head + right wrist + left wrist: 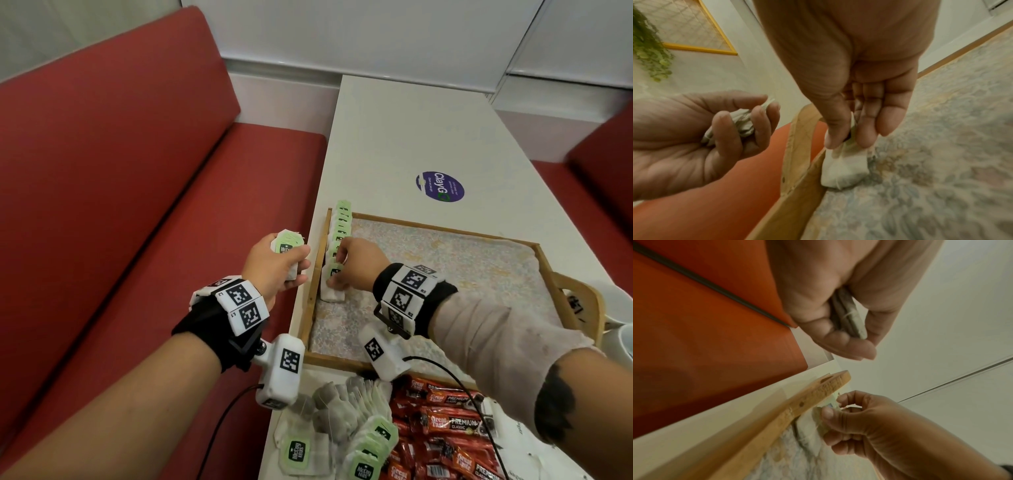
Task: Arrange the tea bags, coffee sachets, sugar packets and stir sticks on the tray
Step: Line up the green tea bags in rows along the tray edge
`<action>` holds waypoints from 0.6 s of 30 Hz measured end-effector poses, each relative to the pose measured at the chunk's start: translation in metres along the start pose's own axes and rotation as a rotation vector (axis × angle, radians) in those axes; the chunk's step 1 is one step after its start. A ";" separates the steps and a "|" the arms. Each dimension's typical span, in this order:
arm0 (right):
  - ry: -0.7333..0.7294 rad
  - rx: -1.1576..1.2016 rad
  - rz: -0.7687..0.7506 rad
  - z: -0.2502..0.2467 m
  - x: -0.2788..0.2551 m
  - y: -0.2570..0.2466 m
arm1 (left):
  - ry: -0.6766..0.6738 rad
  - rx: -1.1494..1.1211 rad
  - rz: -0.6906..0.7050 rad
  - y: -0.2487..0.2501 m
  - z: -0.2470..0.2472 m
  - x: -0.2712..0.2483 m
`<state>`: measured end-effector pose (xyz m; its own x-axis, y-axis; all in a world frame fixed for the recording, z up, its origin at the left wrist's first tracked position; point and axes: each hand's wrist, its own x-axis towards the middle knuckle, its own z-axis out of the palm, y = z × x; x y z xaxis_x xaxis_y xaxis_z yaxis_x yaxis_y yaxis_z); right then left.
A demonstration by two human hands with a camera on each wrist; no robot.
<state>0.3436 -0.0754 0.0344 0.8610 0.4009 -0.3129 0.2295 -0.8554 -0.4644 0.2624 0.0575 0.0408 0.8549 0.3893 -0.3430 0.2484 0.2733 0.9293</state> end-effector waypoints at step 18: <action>0.133 0.196 -0.068 -0.013 -0.010 -0.006 | -0.186 -0.232 -0.140 0.008 -0.002 -0.005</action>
<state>0.3391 -0.0789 0.0510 0.9020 0.3971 -0.1696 0.2074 -0.7428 -0.6366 0.2591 0.0597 0.0491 0.8935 0.1728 -0.4144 0.2770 0.5142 0.8117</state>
